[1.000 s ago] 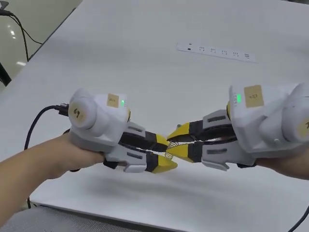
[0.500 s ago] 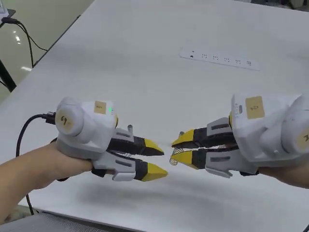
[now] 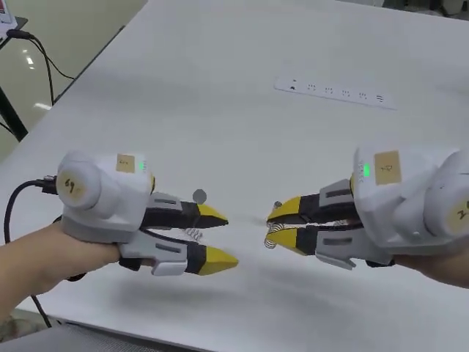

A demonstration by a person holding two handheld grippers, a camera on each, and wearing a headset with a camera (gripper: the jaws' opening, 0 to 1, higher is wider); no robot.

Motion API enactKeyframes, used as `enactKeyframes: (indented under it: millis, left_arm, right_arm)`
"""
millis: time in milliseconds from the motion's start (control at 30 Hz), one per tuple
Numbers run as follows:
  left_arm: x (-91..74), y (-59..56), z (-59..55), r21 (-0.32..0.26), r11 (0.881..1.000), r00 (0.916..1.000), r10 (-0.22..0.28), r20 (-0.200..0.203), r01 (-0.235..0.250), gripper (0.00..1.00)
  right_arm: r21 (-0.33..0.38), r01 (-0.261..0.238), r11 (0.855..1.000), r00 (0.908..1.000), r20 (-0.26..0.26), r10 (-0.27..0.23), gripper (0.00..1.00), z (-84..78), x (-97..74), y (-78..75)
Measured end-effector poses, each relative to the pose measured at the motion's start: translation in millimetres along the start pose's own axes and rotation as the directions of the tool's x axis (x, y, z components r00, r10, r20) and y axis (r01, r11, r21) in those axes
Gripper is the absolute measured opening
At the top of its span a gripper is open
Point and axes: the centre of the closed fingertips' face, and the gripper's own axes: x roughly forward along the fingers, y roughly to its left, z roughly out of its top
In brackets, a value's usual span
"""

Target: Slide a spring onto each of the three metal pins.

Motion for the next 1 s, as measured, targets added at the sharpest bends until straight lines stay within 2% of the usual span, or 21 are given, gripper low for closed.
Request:
enactKeyframes:
  millis: [100, 333, 567, 733, 1000]
  left_arm:
    - [-8.5, 8.0, -2.6, -0.02, 0.999, 0.9993, 0.036, 0.01, -0.036, 0.38]
    - [-26.8, 21.2, -4.2, -0.032, 0.997, 0.997, 0.077, 0.004, -0.077, 0.46]
    - [-45.7, 38.8, -9.6, -0.04, 0.989, 0.9897, 0.143, 0.0, -0.143, 0.54]
    - [-53.4, 46.7, -12.5, -0.036, 0.981, 0.982, 0.189, 0.004, -0.189, 0.67]
    - [-62.3, 54.0, -14.9, -0.054, 0.974, 0.975, 0.222, 0.012, -0.221, 0.81]
  right_arm:
    - [0.005, 0.011, 1.0, 0.9999, 0.0, -0.011, 0.06, -1.8, -0.8, -1.0]
    - [0.0, 0.02, 1.0, 0.9997, -0.016, -0.02, 0.06, -7.6, -1.0, -1.5]
    - [0.005, 0.04, 0.999, 0.9991, -0.01, -0.04, 0.06, -7.7, -3.7, -6.6]
    - [0.016, 0.056, 0.998, 0.9984, -0.012, -0.055, 0.06, -11.4, -5.1, -11.3]
    - [0.039, 0.059, 0.997, 0.9977, -0.035, -0.057, 0.06, -18.4, -3.9, -17.3]
